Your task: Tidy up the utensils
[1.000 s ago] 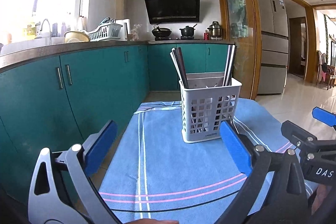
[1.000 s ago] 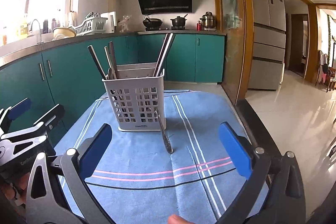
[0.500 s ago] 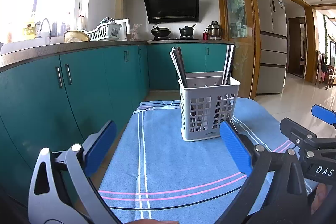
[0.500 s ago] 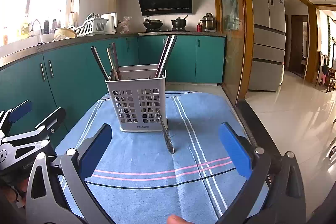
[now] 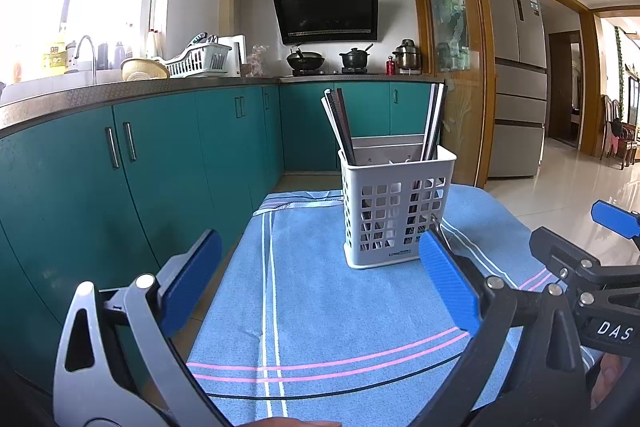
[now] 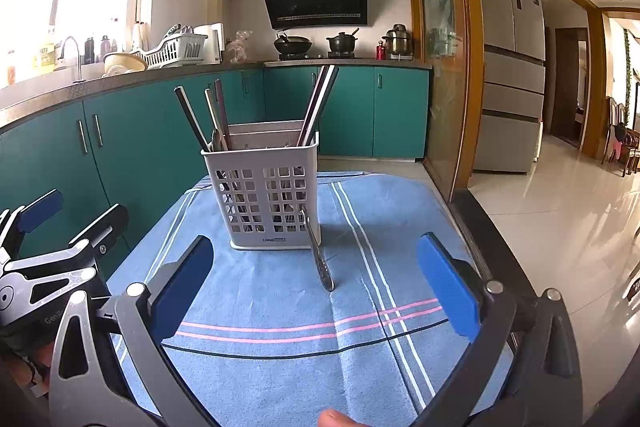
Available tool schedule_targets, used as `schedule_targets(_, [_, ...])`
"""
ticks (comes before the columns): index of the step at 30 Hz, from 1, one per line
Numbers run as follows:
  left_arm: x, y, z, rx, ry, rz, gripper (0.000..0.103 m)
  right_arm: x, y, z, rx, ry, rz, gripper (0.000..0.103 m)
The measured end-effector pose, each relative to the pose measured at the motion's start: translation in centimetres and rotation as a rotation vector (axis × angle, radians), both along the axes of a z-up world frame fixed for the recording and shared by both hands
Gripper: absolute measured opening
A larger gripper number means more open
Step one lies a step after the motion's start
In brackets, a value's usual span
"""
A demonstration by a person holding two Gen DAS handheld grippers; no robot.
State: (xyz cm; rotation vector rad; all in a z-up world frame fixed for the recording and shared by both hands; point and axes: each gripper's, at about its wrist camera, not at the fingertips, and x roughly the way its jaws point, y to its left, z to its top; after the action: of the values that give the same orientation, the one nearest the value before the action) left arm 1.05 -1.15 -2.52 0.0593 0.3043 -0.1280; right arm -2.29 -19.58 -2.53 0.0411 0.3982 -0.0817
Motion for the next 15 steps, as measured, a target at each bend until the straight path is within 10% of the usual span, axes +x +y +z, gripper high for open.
schedule_targets(15, [-0.08, -0.18, -0.12, 0.004, -0.001, -0.004, 0.098, -0.10, 0.13, -0.06, -0.001, -0.001, 0.000, 0.100])
